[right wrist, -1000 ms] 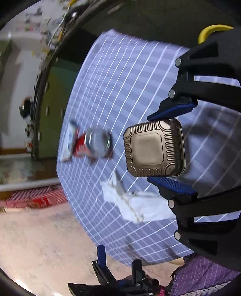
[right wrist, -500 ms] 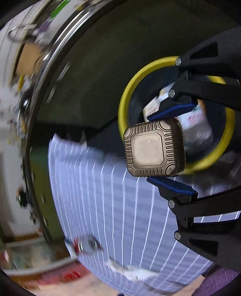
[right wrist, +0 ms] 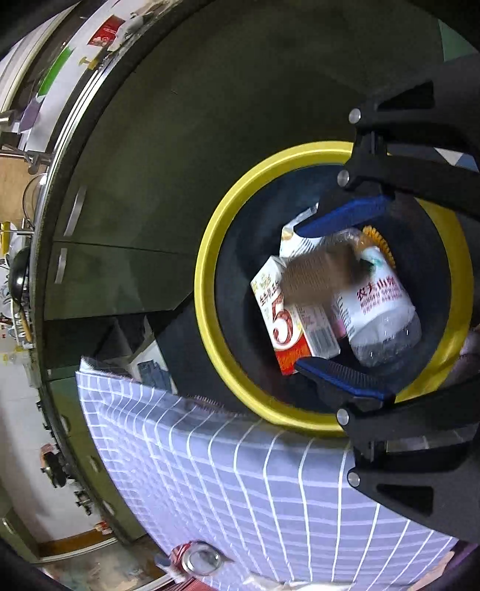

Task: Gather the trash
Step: 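Carry the foil tray over the yellow bin and open the right gripper, then grasp the crumpled white tissue with the left gripper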

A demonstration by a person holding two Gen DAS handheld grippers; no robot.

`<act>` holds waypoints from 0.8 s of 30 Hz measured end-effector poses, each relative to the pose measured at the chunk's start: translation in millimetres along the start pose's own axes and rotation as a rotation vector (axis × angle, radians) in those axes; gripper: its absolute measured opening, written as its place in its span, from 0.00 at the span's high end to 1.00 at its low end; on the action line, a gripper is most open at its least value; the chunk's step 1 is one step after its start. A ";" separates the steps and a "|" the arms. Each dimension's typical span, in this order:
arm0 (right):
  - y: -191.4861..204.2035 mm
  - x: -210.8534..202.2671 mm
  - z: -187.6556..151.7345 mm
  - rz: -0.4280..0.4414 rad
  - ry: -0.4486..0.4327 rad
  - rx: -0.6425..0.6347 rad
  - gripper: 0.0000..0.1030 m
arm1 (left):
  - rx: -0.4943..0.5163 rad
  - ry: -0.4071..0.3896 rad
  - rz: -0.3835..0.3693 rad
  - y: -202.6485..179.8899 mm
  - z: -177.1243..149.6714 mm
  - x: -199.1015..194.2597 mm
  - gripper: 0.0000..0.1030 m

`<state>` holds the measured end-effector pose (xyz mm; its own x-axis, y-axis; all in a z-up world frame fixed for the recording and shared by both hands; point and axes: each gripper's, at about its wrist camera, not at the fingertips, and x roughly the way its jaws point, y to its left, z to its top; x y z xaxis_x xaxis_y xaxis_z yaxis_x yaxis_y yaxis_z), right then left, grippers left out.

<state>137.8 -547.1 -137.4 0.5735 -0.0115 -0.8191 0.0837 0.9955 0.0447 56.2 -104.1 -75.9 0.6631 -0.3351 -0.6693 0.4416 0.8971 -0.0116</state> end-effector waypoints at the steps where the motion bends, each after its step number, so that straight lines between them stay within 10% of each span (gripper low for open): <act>1: 2.7 -3.3 -0.6 0.008 -0.007 -0.001 0.38 | -0.006 0.004 0.000 1.8 -0.4 1.2 0.05; 24: 41.8 -28.2 -14.7 0.167 -0.052 -0.018 0.35 | -0.013 0.190 0.010 57.5 9.8 89.6 0.05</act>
<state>113.1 -503.7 -120.8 0.6199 0.1496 -0.7703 -0.0307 0.9855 0.1668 146.9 -85.4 -129.2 0.5410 -0.2667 -0.7977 0.4265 0.9044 -0.0131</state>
